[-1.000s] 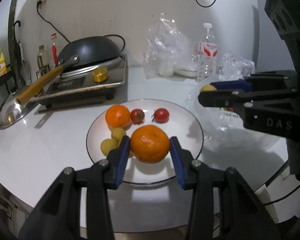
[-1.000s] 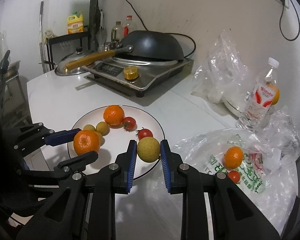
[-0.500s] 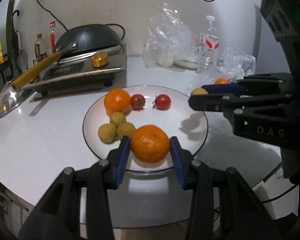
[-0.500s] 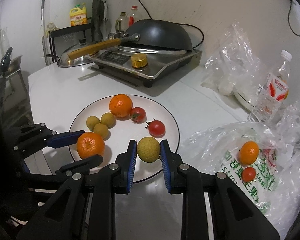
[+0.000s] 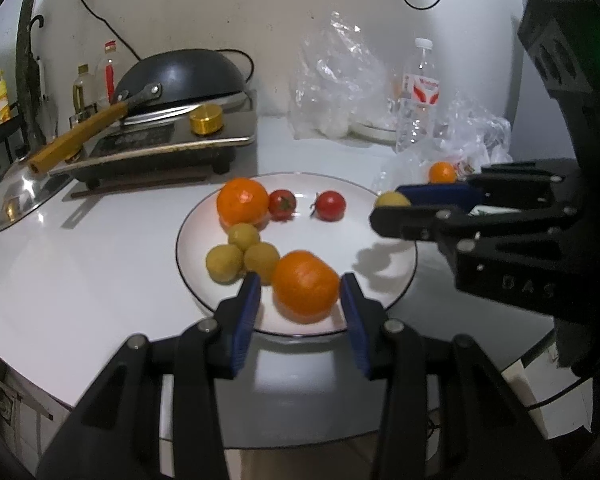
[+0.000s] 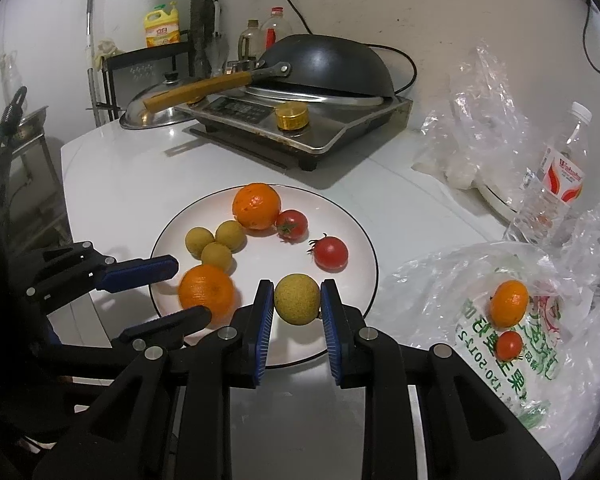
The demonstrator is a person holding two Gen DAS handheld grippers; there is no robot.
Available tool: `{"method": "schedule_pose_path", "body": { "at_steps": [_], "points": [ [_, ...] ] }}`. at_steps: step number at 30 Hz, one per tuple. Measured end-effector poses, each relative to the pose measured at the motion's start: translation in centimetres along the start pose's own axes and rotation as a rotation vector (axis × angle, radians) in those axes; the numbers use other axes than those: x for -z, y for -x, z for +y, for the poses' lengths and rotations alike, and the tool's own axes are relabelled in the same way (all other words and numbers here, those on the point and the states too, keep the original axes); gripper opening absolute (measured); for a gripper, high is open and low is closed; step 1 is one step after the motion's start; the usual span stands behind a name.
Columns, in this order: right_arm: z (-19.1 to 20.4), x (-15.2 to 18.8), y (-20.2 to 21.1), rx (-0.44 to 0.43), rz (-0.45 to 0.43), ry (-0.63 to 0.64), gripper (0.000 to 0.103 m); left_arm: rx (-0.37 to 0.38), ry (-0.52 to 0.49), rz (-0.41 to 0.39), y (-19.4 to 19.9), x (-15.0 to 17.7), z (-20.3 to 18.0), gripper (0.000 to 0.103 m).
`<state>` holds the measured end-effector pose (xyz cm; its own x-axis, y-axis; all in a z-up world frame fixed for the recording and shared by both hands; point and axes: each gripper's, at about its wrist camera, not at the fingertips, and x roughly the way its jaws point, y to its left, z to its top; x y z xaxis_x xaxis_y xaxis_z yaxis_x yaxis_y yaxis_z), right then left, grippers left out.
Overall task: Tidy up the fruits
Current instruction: 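Lower and open the left gripper on the plate while the right gripper releases its yellow fruit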
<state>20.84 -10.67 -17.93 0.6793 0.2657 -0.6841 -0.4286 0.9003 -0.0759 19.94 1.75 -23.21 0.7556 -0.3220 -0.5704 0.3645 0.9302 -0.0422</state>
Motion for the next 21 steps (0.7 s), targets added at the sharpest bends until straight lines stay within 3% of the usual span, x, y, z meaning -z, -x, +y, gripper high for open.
{"method": "schedule_pose_path", "body": {
  "at_steps": [21],
  "points": [
    [2.0,1.0,-2.0,-0.065,0.056,0.0,0.026,-0.045,0.038,-0.056,1.8,-0.3,1.7,0.043]
  ]
}}
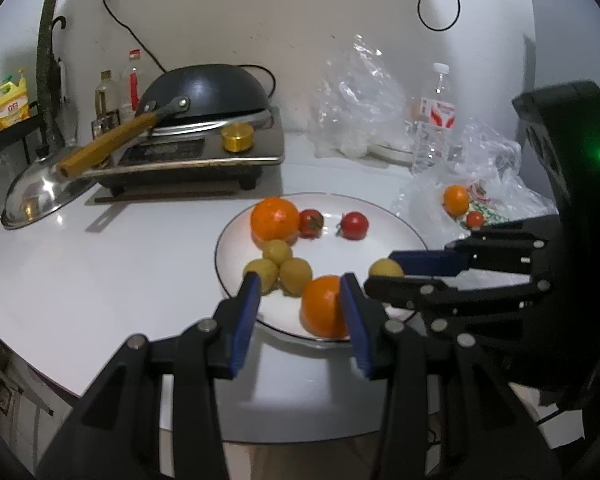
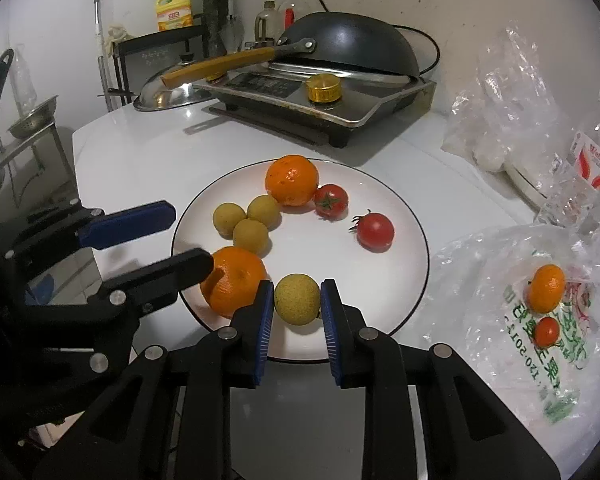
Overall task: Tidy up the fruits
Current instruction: 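Lower and open the left gripper on the plate while the right gripper releases its yellow fruit, then move both open grippers back to the fruit on the plastic bag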
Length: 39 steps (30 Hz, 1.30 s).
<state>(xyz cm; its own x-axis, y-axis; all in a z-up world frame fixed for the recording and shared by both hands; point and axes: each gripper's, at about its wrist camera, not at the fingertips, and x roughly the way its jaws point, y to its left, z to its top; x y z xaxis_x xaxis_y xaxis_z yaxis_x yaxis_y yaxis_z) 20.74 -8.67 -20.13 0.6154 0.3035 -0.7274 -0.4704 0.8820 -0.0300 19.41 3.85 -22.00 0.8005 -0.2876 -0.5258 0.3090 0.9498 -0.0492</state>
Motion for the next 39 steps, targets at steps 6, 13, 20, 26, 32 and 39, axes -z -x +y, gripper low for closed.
{"method": "schedule_pose_path", "body": {
  "at_steps": [6,13,20,26,32,39],
  "points": [
    [-0.1,0.1,0.0,-0.022,0.006,-0.015,0.026,-0.009,-0.001,-0.004,0.2,-0.1,-0.1,0.043],
    [-0.7,0.1,0.8,-0.028,-0.014,-0.03,0.029,-0.021,-0.012,-0.015,0.4,-0.5,-0.7,0.043],
    [-1.7,0.4,2.3,-0.014,-0.051,-0.044,0.03,-0.03,-0.023,-0.022,0.6,-1.0,-1.5,0.043],
    [-3.3,0.7,4.0,0.017,-0.078,-0.061,0.03,-0.032,-0.032,-0.037,0.9,-1.6,-2.7,0.043],
    [-4.9,1.1,5.6,0.043,-0.104,-0.083,0.03,-0.023,-0.058,-0.045,1.2,-2.2,-4.4,0.043],
    [-6.4,1.6,7.7,0.069,-0.139,-0.092,0.03,-0.018,-0.077,-0.062,1.4,-3.2,-6.2,0.043]
  ]
}}
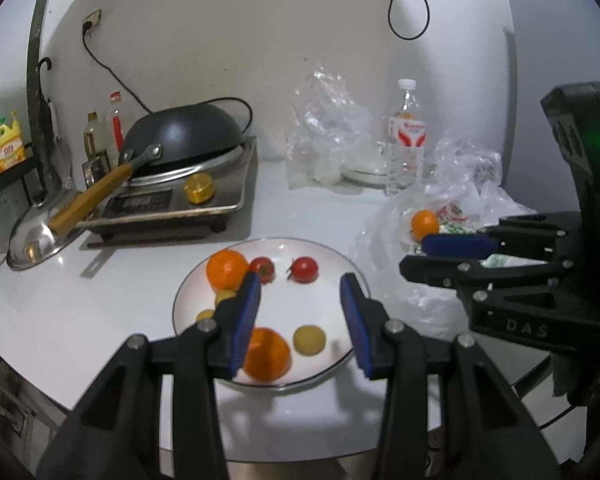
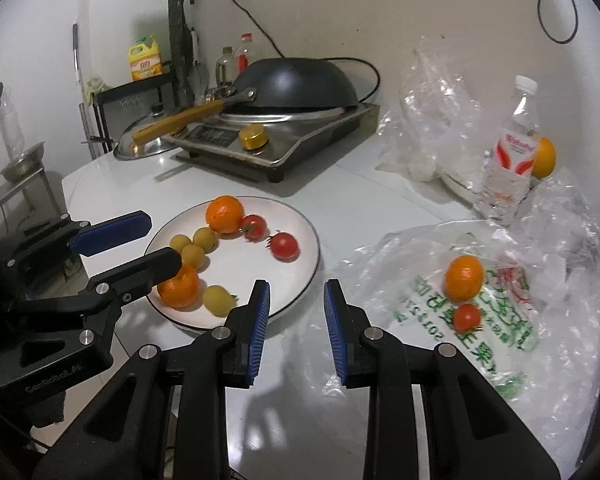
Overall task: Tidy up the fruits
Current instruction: 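Move both open grippers back to the fruit on the plastic bag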
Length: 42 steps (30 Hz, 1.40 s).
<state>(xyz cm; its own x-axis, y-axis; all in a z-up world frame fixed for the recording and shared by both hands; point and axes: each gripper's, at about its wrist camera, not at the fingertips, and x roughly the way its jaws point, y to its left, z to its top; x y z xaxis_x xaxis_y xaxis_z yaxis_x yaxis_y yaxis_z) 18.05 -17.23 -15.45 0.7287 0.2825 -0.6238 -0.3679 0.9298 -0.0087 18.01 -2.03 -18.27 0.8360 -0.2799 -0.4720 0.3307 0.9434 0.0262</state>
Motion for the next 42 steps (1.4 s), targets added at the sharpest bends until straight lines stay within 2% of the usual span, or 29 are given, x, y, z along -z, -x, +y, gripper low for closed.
{"method": "schedule_pose_path", "body": {
  "at_steps": [28,42],
  "points": [
    [-6.3,0.7,7.3,0.093,-0.117,-0.039,0.03,0.031,-0.051,-0.066,1.8,-4.1,-7.4,0.043],
    [-11.4,2.2,7.8,0.142,-0.112,-0.086,0.03,0.092,-0.084,-0.044,-0.9,-4.8,-11.1,0.047]
  ]
}}
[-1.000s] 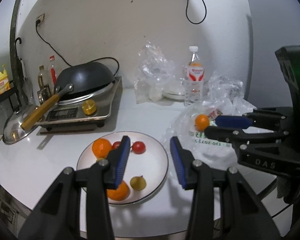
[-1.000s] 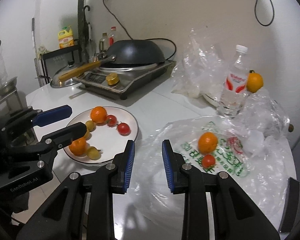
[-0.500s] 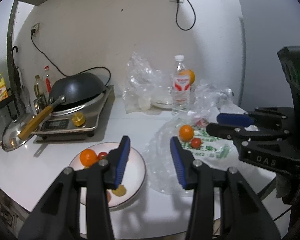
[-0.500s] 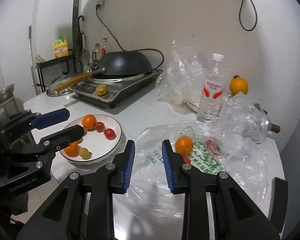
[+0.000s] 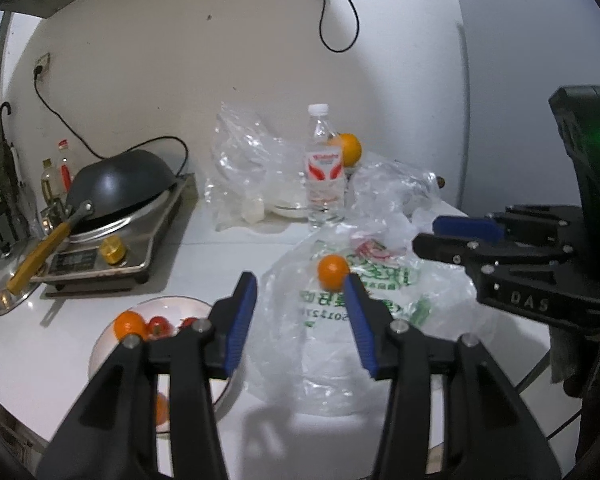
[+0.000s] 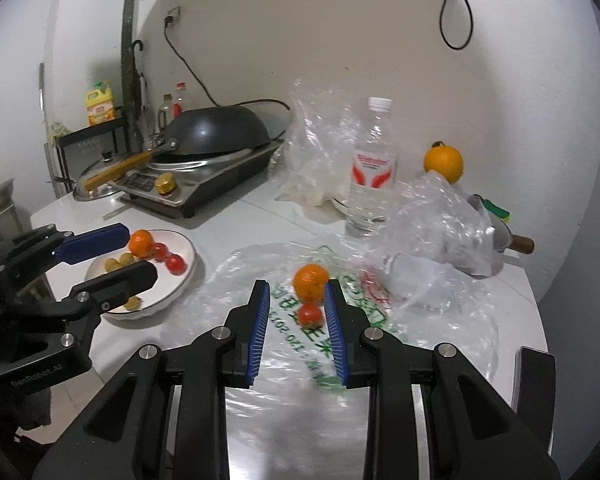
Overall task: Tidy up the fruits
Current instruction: 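Move both open grippers back to the fruit on the plastic bag, then grasp a red tomato with the right gripper while the left gripper approaches a mandarin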
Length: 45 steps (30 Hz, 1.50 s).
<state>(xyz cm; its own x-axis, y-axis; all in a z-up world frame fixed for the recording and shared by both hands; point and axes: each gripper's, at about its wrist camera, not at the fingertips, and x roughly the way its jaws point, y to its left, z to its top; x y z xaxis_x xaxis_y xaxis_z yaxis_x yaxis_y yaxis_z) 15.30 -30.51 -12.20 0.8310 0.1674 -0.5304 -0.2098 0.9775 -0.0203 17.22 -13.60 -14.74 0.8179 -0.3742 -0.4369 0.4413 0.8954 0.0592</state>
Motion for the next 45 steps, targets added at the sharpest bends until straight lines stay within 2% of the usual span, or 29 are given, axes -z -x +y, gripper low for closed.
{"method": "schedule_pose_path", "body": {
  "at_steps": [8,12,20,22,23,24,34,43,45],
  "points": [
    [-1.5,0.5,-2.5,-0.012,0.039,-0.018,0.03,0.033,-0.004,0.041,-2.5,0.1,-0.5,0.047],
    [-1.8,0.8,-4.6,-0.033,0.072,-0.021,0.035,0.045,0.003,0.063,-3.9,0.4,-0.5,0.047],
    [-2.0,1.0,-8.7,-0.066,0.152,-0.012,0.036,0.035,0.015,0.1,-6.2,0.9,0.0,0.049],
    [-2.0,1.1,-9.7,-0.069,0.174,-0.009,0.036,0.044,0.018,0.106,-6.6,0.9,0.1,0.063],
    [-2.0,1.1,-10.0,-0.071,0.18,-0.01,0.036,0.052,0.023,0.103,-6.7,0.8,0.2,0.075],
    [-2.0,1.1,-10.4,-0.076,0.189,-0.011,0.036,0.059,0.032,0.098,-6.8,0.8,0.3,0.079],
    [-2.1,1.7,-13.2,-0.094,0.28,-0.008,0.036,0.035,0.036,0.114,-7.7,0.8,0.7,0.079],
    [-2.0,1.8,-14.4,-0.095,0.319,-0.001,0.036,0.003,0.015,0.13,-8.1,1.0,0.8,0.079],
    [-2.1,1.8,-14.4,-0.103,0.316,0.001,0.031,-0.004,0.004,0.131,-8.1,0.9,0.7,0.079]
  ]
}}
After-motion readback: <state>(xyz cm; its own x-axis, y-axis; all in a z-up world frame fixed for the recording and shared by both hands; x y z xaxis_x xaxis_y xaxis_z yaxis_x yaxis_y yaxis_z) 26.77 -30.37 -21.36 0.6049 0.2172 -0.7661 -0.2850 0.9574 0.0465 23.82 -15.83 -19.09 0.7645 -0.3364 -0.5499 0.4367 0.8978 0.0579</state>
